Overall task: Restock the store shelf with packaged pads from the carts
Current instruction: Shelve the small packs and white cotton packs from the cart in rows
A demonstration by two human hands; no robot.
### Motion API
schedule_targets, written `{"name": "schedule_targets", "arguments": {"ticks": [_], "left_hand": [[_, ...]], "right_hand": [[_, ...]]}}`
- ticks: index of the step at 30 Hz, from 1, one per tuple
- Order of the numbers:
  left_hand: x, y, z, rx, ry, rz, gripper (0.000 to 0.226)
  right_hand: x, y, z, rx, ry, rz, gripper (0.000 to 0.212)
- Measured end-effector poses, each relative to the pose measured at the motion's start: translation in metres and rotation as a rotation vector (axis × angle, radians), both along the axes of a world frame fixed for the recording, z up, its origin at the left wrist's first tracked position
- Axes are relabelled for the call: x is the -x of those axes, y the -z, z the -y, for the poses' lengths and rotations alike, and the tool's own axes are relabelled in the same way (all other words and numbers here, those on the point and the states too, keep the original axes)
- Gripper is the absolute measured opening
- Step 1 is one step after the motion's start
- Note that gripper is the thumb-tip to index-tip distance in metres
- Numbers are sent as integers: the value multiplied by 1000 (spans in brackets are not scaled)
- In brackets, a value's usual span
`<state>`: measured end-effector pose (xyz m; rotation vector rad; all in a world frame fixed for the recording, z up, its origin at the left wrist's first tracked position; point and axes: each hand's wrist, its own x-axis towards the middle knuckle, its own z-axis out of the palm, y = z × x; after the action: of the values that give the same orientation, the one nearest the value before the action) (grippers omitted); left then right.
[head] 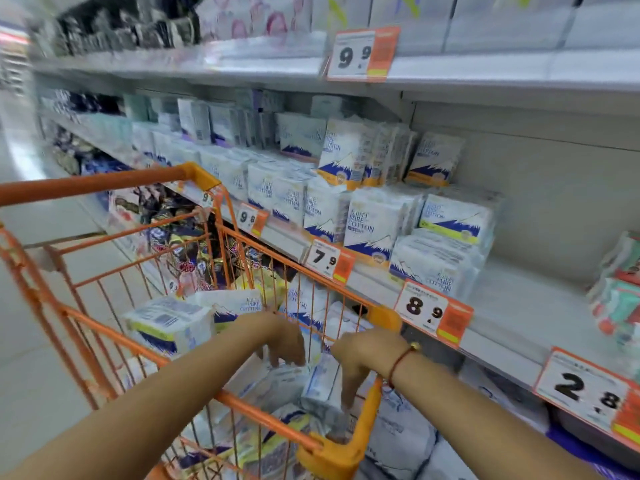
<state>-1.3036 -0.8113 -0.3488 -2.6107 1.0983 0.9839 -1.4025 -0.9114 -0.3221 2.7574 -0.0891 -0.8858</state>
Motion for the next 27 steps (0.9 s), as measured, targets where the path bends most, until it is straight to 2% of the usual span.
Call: {"name": "schedule_targets", "arguments": {"ticks": [3,5,7,9,12,14,16,19,22,24,26,27], "left_hand": [[15,13,16,-28,-79,-270,42],[14,12,13,40,-106,-343,43],[8,3,4,116,-112,-385,45],[6,-6,-3,142,-42,-321,48],[6,-14,-12,153,79,-92,72],[5,-17,-20,294,49,-130,80],[6,-26,-29,494,9,-133,76],[6,-36,-39,757,-13,24,77],[21,-45,-41,887,-18,153,89],[33,-43,-37,922,8,271,89],[44,-43,-35,946,41,312,91],[46,-48,-39,933,38,272,91]], "right_hand": [[-2,5,-12,92,-22,-15,55],[-3,7,-12,81,10,2,55],[-5,7,-6,2,53,44,45],[-7,6,0,-99,75,138,49],[-6,-7,6,-348,104,282,45],[-1,-21,14,-569,185,368,55],[7,-31,24,-836,289,426,61],[26,-38,33,-1142,355,478,73],[45,-43,31,-1495,501,432,77],[47,-41,26,-1566,612,468,61],[46,-38,21,-1466,629,544,30],[46,-37,19,-1413,637,584,23]]}}
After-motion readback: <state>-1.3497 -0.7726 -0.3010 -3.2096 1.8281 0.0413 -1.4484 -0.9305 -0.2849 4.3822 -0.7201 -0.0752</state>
